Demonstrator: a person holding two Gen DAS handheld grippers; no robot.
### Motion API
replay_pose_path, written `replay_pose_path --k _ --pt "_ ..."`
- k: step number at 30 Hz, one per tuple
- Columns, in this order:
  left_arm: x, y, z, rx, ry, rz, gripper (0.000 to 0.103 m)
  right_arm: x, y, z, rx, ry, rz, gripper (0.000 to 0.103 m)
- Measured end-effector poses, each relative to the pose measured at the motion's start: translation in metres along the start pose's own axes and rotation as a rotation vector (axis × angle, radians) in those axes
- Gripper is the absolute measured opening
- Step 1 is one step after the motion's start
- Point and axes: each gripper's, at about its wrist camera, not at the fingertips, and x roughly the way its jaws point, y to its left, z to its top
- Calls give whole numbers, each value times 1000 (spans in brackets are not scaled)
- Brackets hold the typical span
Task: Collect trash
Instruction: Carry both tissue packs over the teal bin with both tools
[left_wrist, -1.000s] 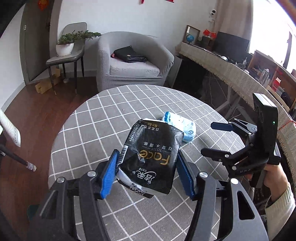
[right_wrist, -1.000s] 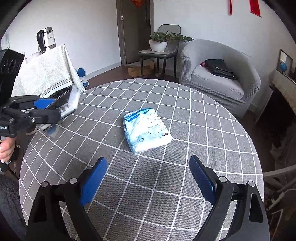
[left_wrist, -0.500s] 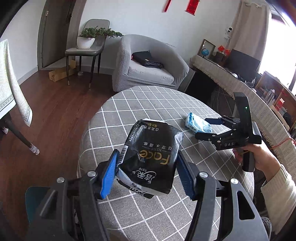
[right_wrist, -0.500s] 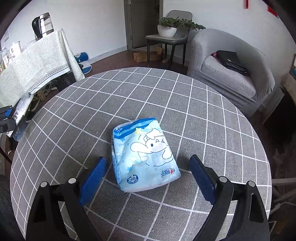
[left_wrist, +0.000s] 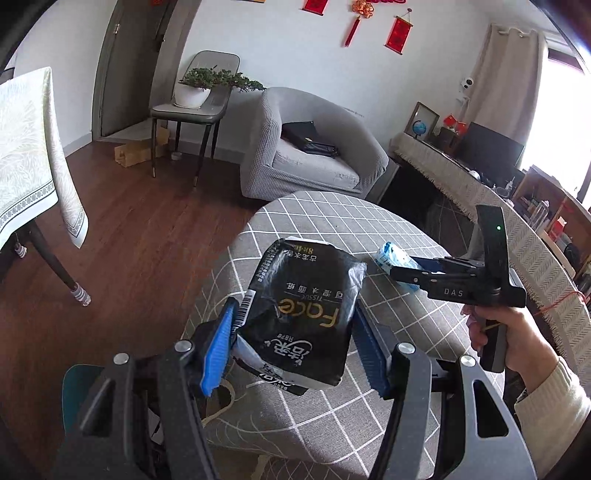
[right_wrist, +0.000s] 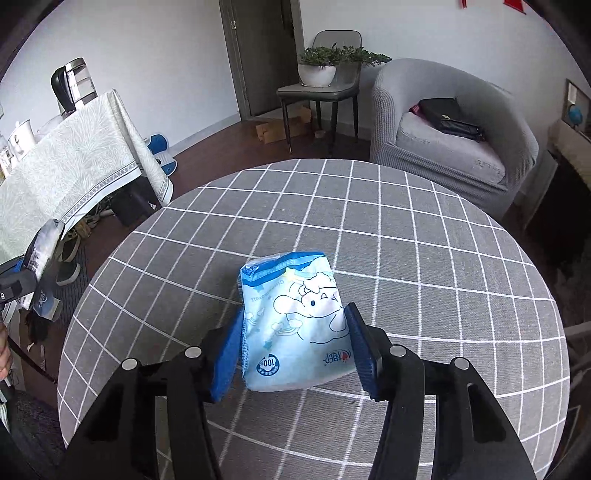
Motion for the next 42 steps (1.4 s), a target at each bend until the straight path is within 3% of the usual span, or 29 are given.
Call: replay_pose_path --k 10,21,25,42 --pt "-28 58 1 -96 -41 48 63 10 72 5 -4 -8 29 55" --pt "-25 96 -12 -106 6 151 63 6 138 23 -7 -93 138 55" --pt "-24 113 -17 -105 21 202 63 19 160 24 -16 -81 163 55" --pt "-9 203 -67 -159 223 372 63 51 239 32 -50 -46 305 55"
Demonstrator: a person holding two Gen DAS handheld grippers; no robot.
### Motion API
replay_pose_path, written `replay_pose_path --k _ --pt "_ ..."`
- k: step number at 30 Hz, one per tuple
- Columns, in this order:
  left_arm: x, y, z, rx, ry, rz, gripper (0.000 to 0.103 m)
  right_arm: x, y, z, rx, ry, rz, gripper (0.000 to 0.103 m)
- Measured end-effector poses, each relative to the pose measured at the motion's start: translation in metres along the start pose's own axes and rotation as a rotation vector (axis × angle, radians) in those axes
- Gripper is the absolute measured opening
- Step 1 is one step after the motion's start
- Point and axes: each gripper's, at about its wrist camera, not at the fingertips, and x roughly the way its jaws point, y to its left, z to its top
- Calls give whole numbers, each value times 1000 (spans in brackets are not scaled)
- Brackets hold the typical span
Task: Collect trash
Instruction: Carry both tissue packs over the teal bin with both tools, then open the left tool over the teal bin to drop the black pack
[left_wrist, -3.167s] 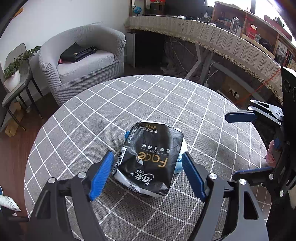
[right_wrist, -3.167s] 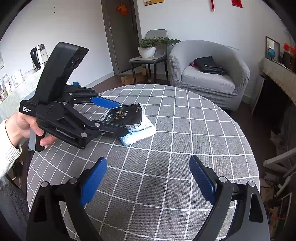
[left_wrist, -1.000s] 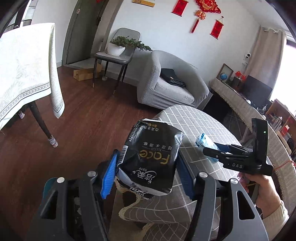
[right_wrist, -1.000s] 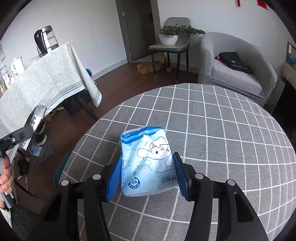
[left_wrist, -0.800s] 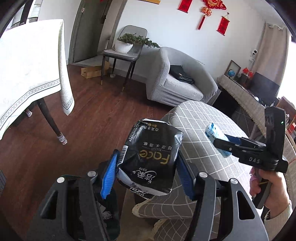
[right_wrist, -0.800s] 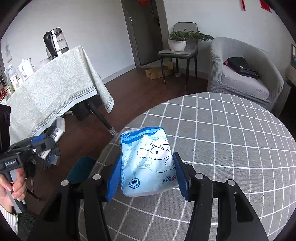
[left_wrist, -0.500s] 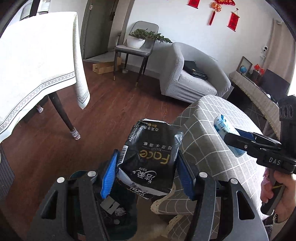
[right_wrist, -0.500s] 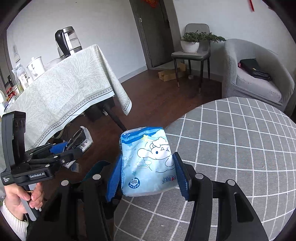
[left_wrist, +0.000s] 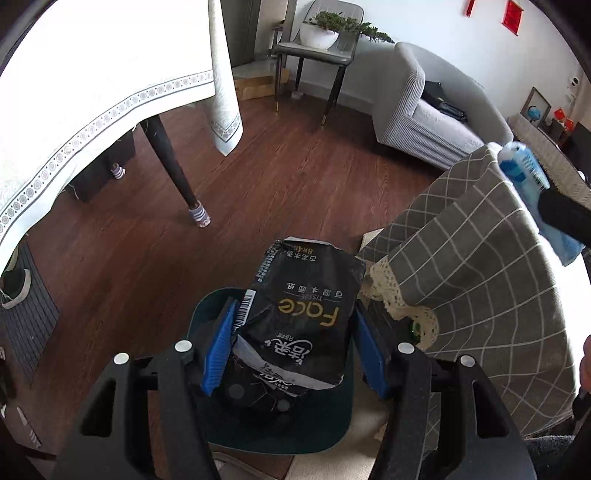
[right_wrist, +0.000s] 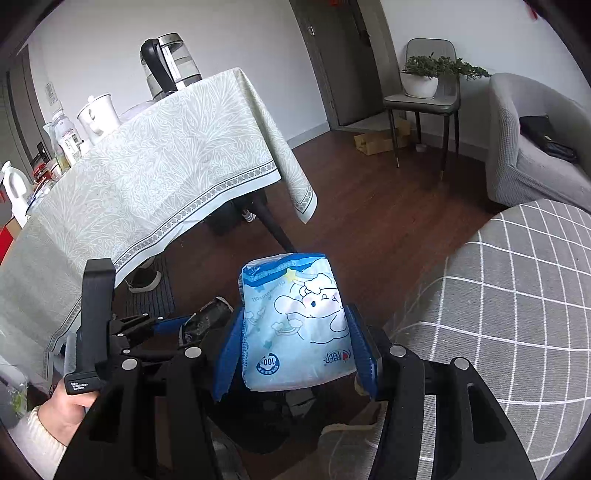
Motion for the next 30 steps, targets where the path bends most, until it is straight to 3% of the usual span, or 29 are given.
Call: replay_pose_path --k 20,25,30 --pt "37 20 -33 53 237 39 65 36 35 -1 -54 63 38 55" --pt "39 24 -37 63 232 45 74 45 39 -1 -45 86 49 55" --pt "34 32 -37 45 218 44 75 53 46 -1 -49 100 48 55"
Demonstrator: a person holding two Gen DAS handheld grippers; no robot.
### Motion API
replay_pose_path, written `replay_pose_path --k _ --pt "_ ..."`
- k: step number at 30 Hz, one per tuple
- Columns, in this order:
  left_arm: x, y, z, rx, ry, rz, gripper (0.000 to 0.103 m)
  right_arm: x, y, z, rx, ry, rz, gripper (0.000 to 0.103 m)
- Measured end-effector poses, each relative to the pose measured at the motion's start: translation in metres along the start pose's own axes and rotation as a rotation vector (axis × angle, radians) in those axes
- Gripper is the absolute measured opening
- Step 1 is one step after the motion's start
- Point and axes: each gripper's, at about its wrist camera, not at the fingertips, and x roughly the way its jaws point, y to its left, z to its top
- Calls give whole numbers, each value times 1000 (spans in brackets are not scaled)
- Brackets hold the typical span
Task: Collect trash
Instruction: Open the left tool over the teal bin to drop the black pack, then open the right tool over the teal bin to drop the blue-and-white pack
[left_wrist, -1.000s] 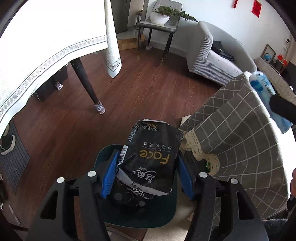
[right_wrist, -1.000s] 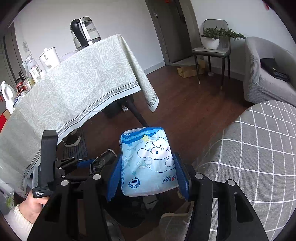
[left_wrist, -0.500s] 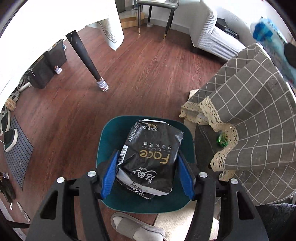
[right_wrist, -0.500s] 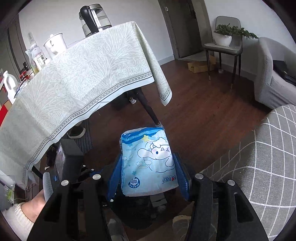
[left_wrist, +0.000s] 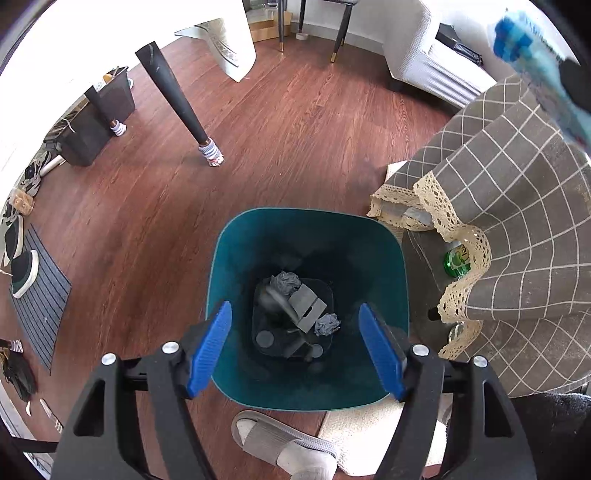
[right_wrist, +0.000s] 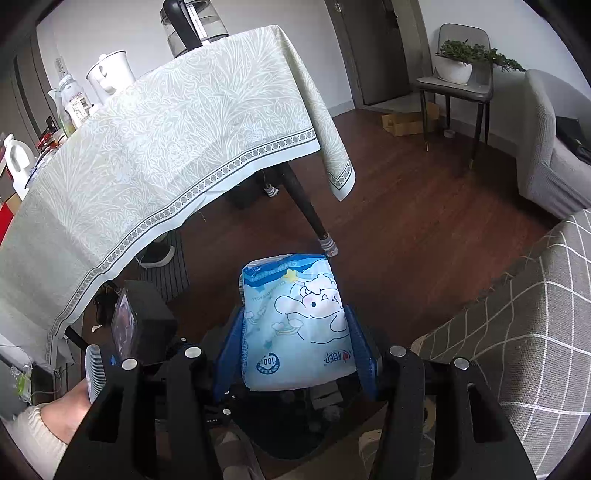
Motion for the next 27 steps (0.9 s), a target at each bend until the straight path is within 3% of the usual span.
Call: replay_pose_path --k 8,17,27 --pt "-27 11 7 -56 -99 -15 74 20 4 -5 -5 44 -14 55" --pt "-80 18 18 -103 -294 -42 71 44 -4 -18 -1 118 -48 55" --pt "-118 18 27 -132 -404 -39 63 80 9 -43 -66 222 -65 55"
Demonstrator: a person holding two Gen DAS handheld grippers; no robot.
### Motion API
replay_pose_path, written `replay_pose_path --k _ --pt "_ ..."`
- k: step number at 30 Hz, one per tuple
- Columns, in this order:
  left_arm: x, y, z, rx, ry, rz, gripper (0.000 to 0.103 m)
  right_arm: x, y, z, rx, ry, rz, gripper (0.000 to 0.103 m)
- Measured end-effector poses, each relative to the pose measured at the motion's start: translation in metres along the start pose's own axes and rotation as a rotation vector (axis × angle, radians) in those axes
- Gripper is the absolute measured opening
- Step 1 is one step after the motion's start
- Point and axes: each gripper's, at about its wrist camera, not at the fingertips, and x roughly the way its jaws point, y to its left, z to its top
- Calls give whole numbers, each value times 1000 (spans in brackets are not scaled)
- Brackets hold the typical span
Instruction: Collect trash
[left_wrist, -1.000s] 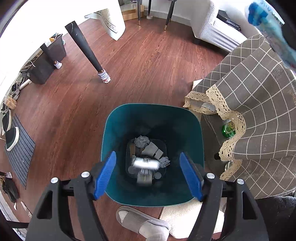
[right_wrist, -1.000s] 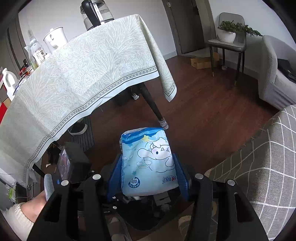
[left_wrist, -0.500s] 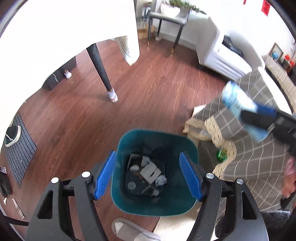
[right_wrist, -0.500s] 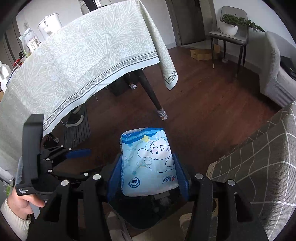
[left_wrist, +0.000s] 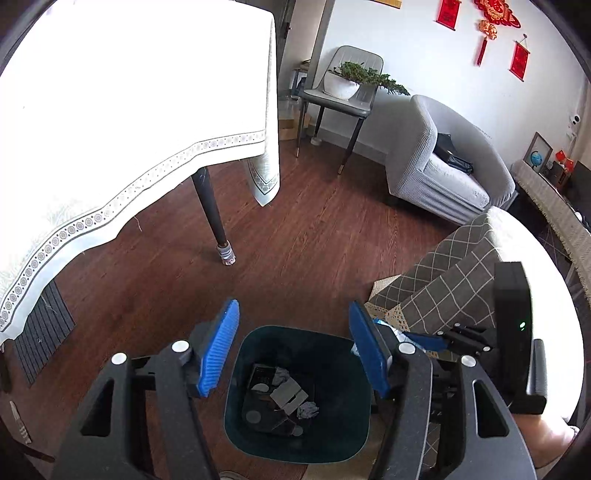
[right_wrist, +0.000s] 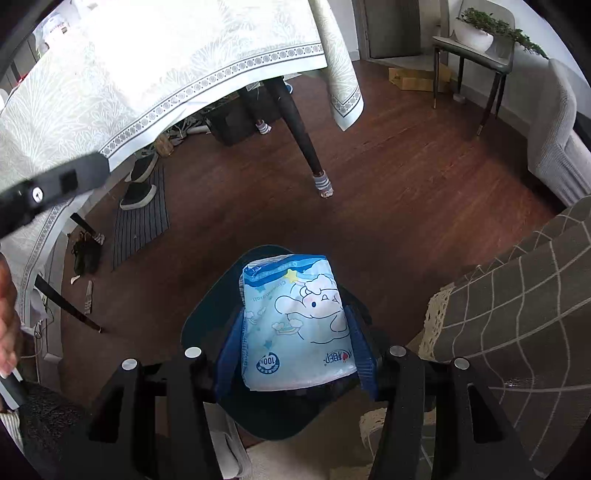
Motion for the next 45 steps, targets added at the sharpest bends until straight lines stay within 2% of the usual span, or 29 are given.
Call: replay_pose_path --k 9,13,15,17,20,23,30,37,45 --pt "-27 3 18 -64 -80 -61 60 41 9 -17 -60 110 -25 55" --pt "-30 -3 20 -54 -92 -70 60 56 15 -28 -93 157 -34 56" --pt "-31 -4 21 -55 -95 -76 60 60 18 -30 -97 170 -22 64" --pt "-33 -4 21 -54 -100 -79 60 61 21 -30 -103 167 -17 78" --pt "-36 -6 23 -42 -108 -70 61 58 25 -33 -116 152 -14 82" --pt "-43 -6 26 -29 -128 -58 64 50 26 -32 -114 119 -10 87" --pt "-57 -16 34 -13 -170 -46 74 12 19 -26 -95 6 0 90" --pt "-74 -30 37 -14 -221 -26 93 -47 19 -21 -104 -140 -24 94" --pt "-102 -53 40 32 -286 -6 97 -112 22 -22 -136 -300 -92 99"
